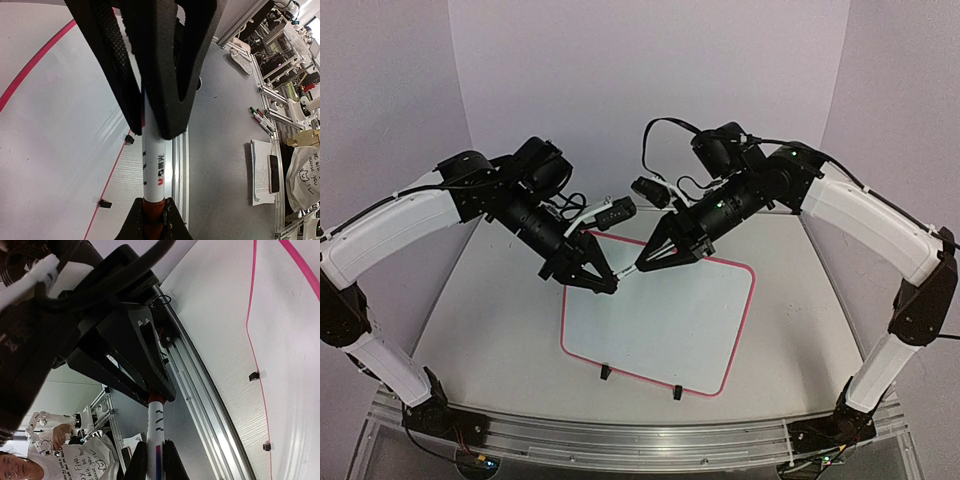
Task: Write a sentence on the whiteboard
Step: Open the pen cap from the whiteboard marker, then put down the pen cap at the corner of the board.
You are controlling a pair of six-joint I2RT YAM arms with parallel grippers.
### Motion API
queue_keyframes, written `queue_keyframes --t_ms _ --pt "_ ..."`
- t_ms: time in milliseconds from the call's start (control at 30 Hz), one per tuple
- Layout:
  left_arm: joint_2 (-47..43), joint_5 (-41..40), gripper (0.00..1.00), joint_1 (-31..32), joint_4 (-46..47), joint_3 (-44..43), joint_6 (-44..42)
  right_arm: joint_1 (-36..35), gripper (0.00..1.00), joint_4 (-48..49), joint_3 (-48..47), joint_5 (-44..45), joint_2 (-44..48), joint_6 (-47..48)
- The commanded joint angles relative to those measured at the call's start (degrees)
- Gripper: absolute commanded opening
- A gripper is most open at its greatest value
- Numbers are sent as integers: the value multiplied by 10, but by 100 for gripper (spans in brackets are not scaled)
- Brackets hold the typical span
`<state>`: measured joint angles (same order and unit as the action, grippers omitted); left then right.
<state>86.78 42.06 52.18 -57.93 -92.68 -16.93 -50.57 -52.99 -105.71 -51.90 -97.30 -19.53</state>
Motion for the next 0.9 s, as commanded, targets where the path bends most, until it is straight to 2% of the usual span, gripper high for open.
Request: queue_keyframes --t_ms 0,33,267,633,767,867 --pt "-5 9 0 -1 19 -22 -3 -3 3 24 4 -10 -1 5" --pt "-5 10 0 0 21 -20 -2 -4 0 27 4 -11 0 5" --pt "-18 6 0 -1 38 13 -2 15 0 42 15 -12 18 18" --pt "-42 -25 0 -4 26 42 -1 123 0 27 55 -61 103 62" --pt "-44 -36 0 -7 7 43 -1 156 0 -33 35 -62 123 103" --pt "-61 -40 0 -13 6 45 6 161 0 -108 -3 -23 127 148"
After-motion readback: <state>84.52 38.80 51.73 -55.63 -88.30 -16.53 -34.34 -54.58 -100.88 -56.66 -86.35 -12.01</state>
